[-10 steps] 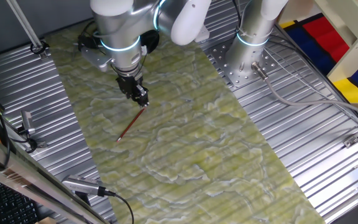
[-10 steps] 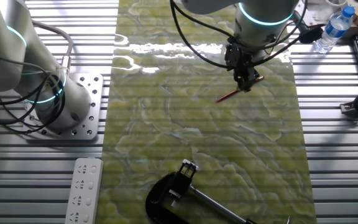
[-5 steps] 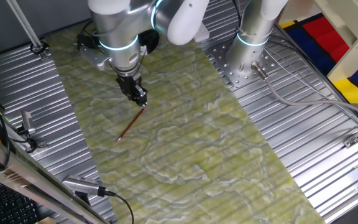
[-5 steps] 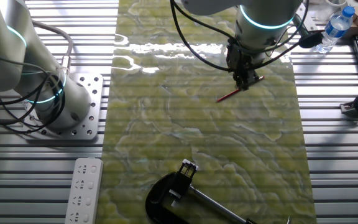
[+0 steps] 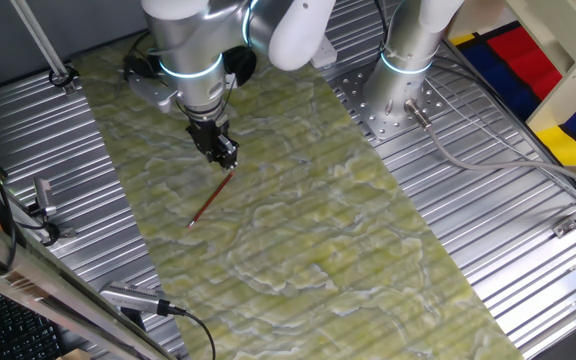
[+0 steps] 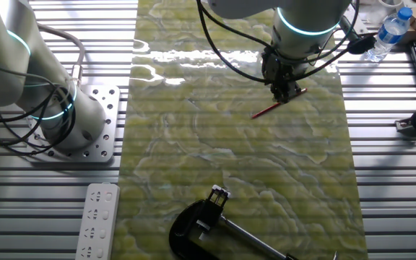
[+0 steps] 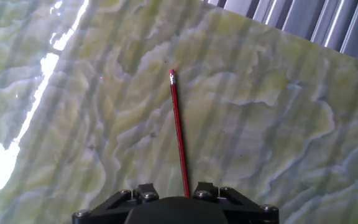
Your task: Insert the pencil into the pencil sharpener
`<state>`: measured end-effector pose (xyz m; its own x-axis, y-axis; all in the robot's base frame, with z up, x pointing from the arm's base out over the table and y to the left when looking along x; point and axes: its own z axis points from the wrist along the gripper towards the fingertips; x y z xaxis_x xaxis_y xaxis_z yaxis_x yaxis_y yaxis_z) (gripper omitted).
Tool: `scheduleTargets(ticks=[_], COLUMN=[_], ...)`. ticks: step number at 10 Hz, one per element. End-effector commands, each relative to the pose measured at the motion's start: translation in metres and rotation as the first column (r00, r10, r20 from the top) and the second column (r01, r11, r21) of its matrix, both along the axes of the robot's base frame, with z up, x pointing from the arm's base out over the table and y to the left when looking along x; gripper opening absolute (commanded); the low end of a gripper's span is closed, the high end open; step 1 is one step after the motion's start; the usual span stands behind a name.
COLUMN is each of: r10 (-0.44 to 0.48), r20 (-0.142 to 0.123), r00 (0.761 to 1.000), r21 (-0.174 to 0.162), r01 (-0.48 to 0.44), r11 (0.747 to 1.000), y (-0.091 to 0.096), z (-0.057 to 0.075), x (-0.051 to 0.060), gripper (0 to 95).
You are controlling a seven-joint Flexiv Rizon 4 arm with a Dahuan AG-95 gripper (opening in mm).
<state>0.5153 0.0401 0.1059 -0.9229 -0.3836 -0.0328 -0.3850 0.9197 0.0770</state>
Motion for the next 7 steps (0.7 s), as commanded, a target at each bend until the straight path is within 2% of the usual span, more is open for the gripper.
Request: scheduleTargets(ticks=[1, 3, 6, 7], r10=[-0.037, -0.043, -0.021, -0.016], r20=[-0.018, -0.018, -0.022, -0.024], r00=[0.999, 0.999, 1.000, 1.000], r21=[-0.020, -0.025, -0.030, -0.029], r01=[0.037, 0.043, 0.021, 0.015], r11=[0.999, 0.999, 0.999, 0.999], y=[0.000, 0.002, 0.002, 0.006], z=[0.000, -0.002, -0.024, -0.038], x=[0.002, 0.005, 0.028, 0.034], gripper=[38.0, 38.0, 38.0, 38.0])
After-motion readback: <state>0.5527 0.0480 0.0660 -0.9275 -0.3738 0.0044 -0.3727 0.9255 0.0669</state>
